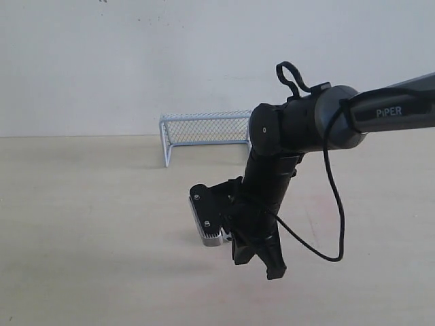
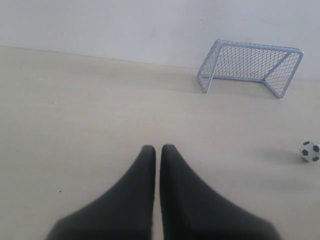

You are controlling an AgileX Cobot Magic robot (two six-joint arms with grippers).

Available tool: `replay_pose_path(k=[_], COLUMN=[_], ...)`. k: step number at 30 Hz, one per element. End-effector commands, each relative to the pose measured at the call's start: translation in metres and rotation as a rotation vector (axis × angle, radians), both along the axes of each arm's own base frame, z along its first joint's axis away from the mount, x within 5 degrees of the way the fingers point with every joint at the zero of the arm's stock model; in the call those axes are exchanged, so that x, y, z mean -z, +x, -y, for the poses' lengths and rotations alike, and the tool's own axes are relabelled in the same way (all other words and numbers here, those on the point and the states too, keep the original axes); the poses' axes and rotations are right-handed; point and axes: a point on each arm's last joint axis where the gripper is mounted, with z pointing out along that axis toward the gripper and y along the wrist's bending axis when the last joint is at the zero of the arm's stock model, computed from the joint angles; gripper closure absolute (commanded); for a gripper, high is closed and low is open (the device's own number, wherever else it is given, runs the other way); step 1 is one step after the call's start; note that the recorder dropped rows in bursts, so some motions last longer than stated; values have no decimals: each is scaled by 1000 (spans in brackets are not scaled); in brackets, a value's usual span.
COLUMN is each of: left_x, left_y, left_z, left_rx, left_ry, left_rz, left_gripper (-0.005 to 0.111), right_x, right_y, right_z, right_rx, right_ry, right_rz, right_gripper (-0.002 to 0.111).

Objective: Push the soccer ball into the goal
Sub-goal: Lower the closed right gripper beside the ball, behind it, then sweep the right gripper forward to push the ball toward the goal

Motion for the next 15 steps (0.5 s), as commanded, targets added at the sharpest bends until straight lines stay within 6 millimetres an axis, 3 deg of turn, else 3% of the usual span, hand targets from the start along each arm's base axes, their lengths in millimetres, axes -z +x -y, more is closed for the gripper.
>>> replay_pose_path(k=[1,4,6,7,8,9,11,13,15], left_x=[1,1,1,1,1,1,1,1,1], left_y=[0,0,0,0,0,0,0,0,0], left_z=[0,0,0,0,0,0,0,0,0], left_rx=[0,0,0,0,0,0,0,0,0], left_ry=[5,5,5,5,5,5,5,5,5], left_rz=[-4,-4,-4,-4,-4,-4,-4,-4,-2], left_gripper=[102,102,102,102,102,102,102,102,102], right_x=[-1,10,6,-23,-37,-67,-74,-57,-50], right_y=[4,14,51,67,68,67,59,46,35], right_z=[1,-2,-5,-10,-12,-13,-6,8,18], right_rx=[0,-2,37,97,108,196,274,231,296], right_ry=[9,23,105,199,239,342,297,94,31], right_rz=[35,116,466,674,737,794,682,535,462], right_gripper=[109,109,109,109,109,109,109,109,109])
